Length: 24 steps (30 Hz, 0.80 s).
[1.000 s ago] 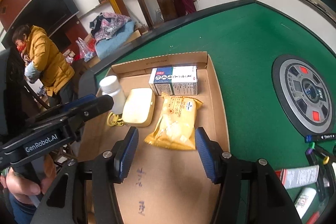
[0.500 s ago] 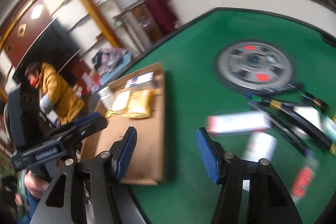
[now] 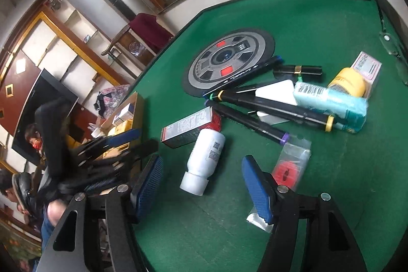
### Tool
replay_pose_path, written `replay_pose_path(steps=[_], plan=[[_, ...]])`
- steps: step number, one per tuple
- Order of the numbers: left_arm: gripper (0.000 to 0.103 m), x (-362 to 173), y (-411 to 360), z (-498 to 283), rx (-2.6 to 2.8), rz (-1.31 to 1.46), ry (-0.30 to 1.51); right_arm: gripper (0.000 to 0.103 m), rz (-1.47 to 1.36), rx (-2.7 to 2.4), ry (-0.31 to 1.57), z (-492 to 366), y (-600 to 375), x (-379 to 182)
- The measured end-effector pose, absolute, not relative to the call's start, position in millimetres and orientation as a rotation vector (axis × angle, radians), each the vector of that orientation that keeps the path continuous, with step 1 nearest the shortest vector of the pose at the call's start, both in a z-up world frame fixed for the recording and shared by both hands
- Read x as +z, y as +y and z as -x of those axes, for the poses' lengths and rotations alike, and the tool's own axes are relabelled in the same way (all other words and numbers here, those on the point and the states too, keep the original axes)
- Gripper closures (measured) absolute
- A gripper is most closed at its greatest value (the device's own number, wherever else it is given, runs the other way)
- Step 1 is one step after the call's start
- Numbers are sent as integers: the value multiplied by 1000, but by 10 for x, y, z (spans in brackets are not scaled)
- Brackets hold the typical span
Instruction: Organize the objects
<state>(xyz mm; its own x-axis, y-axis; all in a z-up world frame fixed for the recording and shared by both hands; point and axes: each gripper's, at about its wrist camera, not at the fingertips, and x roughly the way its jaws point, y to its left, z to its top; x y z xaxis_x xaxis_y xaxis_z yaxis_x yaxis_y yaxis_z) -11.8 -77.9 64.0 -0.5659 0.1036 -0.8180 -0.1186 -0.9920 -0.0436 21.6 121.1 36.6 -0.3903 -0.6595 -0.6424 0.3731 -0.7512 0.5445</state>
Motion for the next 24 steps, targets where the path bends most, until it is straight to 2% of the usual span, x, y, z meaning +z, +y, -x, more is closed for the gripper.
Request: replay_pose_path(steps=[8, 10, 14, 16, 20, 23, 24], plan=[[39, 336, -558, 399, 2630, 1476, 36, 33, -1203, -2134, -435, -215, 1267, 275], [39, 304, -568, 454, 2674, 1467, -8, 33, -1208, -2132, -436, -213, 1264, 260], [39, 282, -647, 523, 2677, 1462, -225, 33, -1222, -2147, -436, -203, 1266, 221], [40, 217, -582, 537, 2660, 1512, -191, 33, -1234, -2152, -441, -191, 1275, 199], [59, 156, -398, 368, 2698, 1482, 72, 33, -1231, -2164, -445, -191, 1299, 197], [70, 159, -438, 212, 2682, 1431, 77, 33, -1232, -2156, -451, -204, 1303, 197], [70, 153, -459, 161, 2680, 1411, 105, 33, -1227, -2156, -452, -206, 1306, 205]])
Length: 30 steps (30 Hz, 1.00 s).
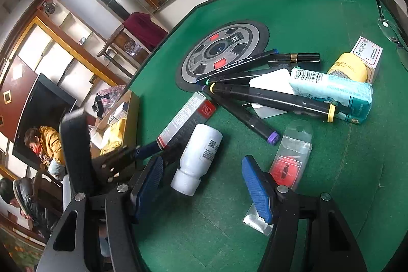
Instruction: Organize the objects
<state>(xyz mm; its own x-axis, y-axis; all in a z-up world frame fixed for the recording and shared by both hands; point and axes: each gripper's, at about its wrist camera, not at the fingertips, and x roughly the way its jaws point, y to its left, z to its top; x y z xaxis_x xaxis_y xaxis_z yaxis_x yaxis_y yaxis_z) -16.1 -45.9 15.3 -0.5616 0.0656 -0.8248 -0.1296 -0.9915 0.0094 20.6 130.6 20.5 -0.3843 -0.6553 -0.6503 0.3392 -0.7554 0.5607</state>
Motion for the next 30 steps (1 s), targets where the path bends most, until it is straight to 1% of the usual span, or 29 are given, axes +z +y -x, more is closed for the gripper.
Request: replay_pose_path(steps=[2, 4, 6, 13, 17, 19, 23, 26, 30], plan=[[71, 149, -550, 67, 2670, 1392, 129, 33, -1218, -2164, -446, -205, 1301, 220], [71, 201, -619, 10, 2641, 1407, 78, 33, -1216, -2163, -442, -203, 1288, 223], [72, 364, -619, -67, 2645, 1379, 49, 33, -1213, -2166, -440, -211, 1286, 234], [72, 1460, -323, -483, 2648, 1120, -21, 33, -1180, -2188, -442, -259, 1305, 307], [72, 2054, -54, -815, 2750, 899, 171, 33, -1167, -2188, -436, -280, 1297, 332], [72, 2271, 15, -905, 2719, 874, 147, 33, -1170, -2184, -433, -286, 1280, 329], [72, 2643, 178, -1136, 2757, 753, 252, 33, -1183, -2165, -417, -296, 1212, 307], [70, 2610, 254, -1117, 2740, 744, 306, 33, -1203, -2154, -413, -301, 1154, 279], [70, 2193, 137, -765, 2651, 931, 219, 33, -1233, -2178, -400, -294, 1087, 236]])
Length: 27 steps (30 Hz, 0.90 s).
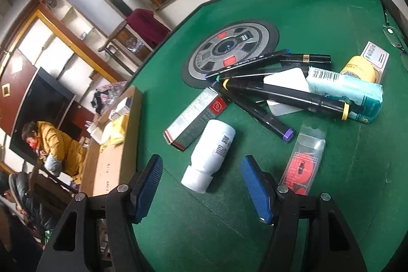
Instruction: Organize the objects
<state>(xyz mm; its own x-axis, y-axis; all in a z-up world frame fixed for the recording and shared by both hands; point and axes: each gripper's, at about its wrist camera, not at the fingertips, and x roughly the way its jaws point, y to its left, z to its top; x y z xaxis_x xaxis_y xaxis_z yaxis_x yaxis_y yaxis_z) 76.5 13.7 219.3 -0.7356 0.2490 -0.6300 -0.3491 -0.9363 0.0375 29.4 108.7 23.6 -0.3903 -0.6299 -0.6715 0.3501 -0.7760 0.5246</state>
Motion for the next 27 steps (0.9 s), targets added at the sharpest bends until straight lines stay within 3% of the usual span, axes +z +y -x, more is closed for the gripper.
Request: replay_pose_path(steps=[7, 14, 19, 22, 27], plan=[[70, 1089, -197, 37, 2572, 1271, 76, 33, -1265, -2188, -362, -274, 1054, 107], [70, 528, -282, 431, 2547, 1425, 83, 33, -1267, -2180, -350, -257, 1067, 72], [70, 322, -301, 625, 2607, 1490, 134, 33, -1255, -2178, -331, -267, 1053, 88], [65, 307, -313, 684, 2622, 1487, 94, 33, -1259, -2170, -321, -278, 1028, 72], [71, 343, -279, 570, 2697, 1426, 101, 33, -1258, -2180, -307, -299, 1012, 71]])
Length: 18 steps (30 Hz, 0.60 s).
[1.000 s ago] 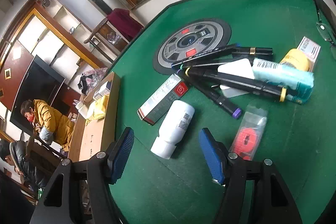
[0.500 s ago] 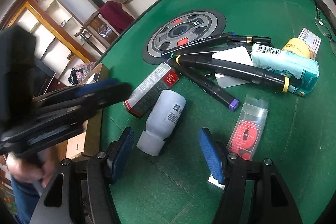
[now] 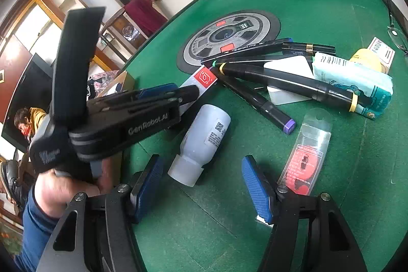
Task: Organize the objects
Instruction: 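Grasp the white-red box with the left tool while the right tool grasps the white bottle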
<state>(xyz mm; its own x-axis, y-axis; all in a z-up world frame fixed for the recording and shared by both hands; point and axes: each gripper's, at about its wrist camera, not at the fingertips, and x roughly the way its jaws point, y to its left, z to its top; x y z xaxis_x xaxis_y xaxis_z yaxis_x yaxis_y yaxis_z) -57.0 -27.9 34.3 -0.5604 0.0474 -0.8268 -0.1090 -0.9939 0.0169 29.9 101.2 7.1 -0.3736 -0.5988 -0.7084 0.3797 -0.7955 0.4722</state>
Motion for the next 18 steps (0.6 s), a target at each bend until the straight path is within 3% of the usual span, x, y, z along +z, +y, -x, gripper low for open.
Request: replay_pose_path(steps=[4, 6, 7, 8, 10, 11, 18], plan=[[68, 358, -363, 535, 2724, 1403, 16, 33, -1245, -2209, -298, -305, 1020, 90], [53, 306, -372, 587, 2679, 1465, -6, 33, -1243, -2223, -298, -302, 1020, 93], [52, 241, -351, 621, 2645, 1526, 23, 33, -1243, -2229, -292, -303, 1018, 89], [53, 204, -335, 645, 2648, 1543, 44, 33, -1244, -2231, -292, -303, 1021, 87], [64, 183, -313, 626, 2663, 1546, 73, 33, -1244, -2231, -285, -301, 1017, 83], [77, 190, -317, 608, 2665, 1545, 58, 33, -1241, -2237, -281, -301, 1015, 88], [77, 192, -583, -1, 2741, 1516, -127, 33, -1258, -2258, -285, -268, 1023, 66]])
